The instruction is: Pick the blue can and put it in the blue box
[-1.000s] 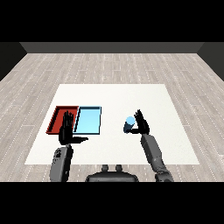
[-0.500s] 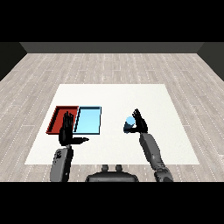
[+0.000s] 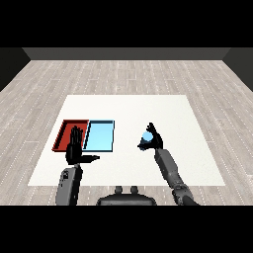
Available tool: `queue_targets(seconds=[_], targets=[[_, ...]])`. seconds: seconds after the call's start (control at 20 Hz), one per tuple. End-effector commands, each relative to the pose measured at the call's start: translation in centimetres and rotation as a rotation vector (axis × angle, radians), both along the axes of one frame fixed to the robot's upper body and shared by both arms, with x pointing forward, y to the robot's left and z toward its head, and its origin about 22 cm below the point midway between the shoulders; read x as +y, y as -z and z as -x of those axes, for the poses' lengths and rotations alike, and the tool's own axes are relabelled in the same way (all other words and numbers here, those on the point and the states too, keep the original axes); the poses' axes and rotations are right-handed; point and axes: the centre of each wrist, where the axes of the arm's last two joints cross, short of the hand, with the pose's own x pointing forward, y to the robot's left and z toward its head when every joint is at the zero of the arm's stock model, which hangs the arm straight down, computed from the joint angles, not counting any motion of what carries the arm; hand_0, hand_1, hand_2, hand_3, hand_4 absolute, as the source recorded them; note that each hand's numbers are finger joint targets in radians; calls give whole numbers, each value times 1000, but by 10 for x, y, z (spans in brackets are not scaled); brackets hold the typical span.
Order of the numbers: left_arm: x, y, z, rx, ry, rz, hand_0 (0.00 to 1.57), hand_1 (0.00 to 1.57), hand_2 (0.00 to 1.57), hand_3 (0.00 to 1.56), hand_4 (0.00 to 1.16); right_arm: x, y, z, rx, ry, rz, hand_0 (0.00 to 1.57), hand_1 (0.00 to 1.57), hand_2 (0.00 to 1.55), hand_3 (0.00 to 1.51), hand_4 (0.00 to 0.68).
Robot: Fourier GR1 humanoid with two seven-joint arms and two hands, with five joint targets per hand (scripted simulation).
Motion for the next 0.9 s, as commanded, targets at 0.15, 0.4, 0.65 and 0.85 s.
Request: queue_targets(seconds=[0.15,0.4,0.65,0.85], targets=[[7,15,-10,-13,2,15,0,0,0,0,0,8,-11,-2,2,-17,-21,0,0,0,0,0],[34,10,11,-13,-2,2,0,0,0,0,0,16,15,-1,8,43,11,0,0,379,0,0],[10,9,-9,-16,3,1,0,0,0,0,0,9,-9,-22,69,82,156,1563,1563,1481,1445,659],[7,9,-11,-22,8,-9,0,0,0,0,0,26,-7,-11,68,71,196,1559,1559,1492,1443,678]])
